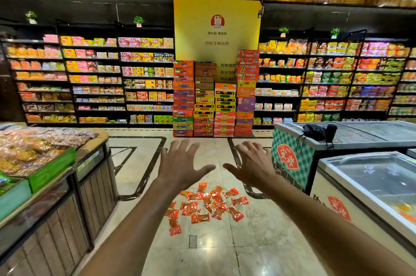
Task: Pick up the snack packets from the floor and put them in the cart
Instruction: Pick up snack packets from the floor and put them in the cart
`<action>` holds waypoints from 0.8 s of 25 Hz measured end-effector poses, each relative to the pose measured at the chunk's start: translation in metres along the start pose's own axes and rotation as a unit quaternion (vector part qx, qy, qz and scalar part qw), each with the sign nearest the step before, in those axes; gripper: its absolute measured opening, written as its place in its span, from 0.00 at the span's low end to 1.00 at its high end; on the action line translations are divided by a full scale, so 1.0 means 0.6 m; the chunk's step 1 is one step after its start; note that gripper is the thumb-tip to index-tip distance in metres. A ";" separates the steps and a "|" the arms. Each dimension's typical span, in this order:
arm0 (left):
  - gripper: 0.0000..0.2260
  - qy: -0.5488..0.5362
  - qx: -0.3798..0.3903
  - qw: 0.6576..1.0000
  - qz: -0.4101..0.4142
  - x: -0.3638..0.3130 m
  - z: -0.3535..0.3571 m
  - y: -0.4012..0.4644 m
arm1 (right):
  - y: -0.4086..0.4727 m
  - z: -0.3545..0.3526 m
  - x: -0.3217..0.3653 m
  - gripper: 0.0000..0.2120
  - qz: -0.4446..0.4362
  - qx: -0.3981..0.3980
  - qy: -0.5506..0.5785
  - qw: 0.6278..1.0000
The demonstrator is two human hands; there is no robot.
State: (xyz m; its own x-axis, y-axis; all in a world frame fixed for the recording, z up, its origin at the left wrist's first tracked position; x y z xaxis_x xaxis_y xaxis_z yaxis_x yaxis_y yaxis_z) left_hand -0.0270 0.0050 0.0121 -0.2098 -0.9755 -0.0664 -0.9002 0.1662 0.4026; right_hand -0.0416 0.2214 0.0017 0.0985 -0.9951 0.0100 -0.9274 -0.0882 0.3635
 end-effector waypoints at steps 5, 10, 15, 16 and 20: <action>0.42 -0.032 0.016 0.999 -0.031 0.033 0.057 0.045 | 0.039 0.024 -0.025 0.40 0.012 -0.020 -0.055 0.998; 0.41 -0.027 0.018 0.999 -0.017 -0.002 0.112 0.147 | 0.134 0.075 -0.103 0.42 0.043 -0.010 -0.029 0.999; 0.40 -0.008 -0.001 1.000 -0.006 -0.065 0.181 0.311 | 0.272 0.144 -0.210 0.41 0.083 -0.001 -0.012 0.996; 0.39 -0.003 0.001 1.000 -0.003 -0.078 0.189 0.343 | 0.298 0.151 -0.226 0.40 0.086 0.007 -0.018 0.996; 0.39 -0.006 0.018 1.000 0.003 -0.102 0.244 0.466 | 0.418 0.197 -0.292 0.39 0.096 0.019 0.006 0.995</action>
State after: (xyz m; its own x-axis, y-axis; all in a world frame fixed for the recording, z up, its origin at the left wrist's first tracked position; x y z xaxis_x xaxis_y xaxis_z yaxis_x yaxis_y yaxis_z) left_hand -0.3217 0.1325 -0.0048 -0.2188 -0.9728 -0.0756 -0.9122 0.1765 0.3698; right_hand -0.3342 0.3680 -0.0192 -0.0783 -0.9932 0.0862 -0.9426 0.1019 0.3179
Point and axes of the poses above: each hand's wrist, its own y-axis towards the middle knuckle, its own z-axis out of the palm, x = y × z, the point moved 3 cm from there along y, towards the middle knuckle, and after that the axes turned 2 degrees about -y, right-handed, at the moved point
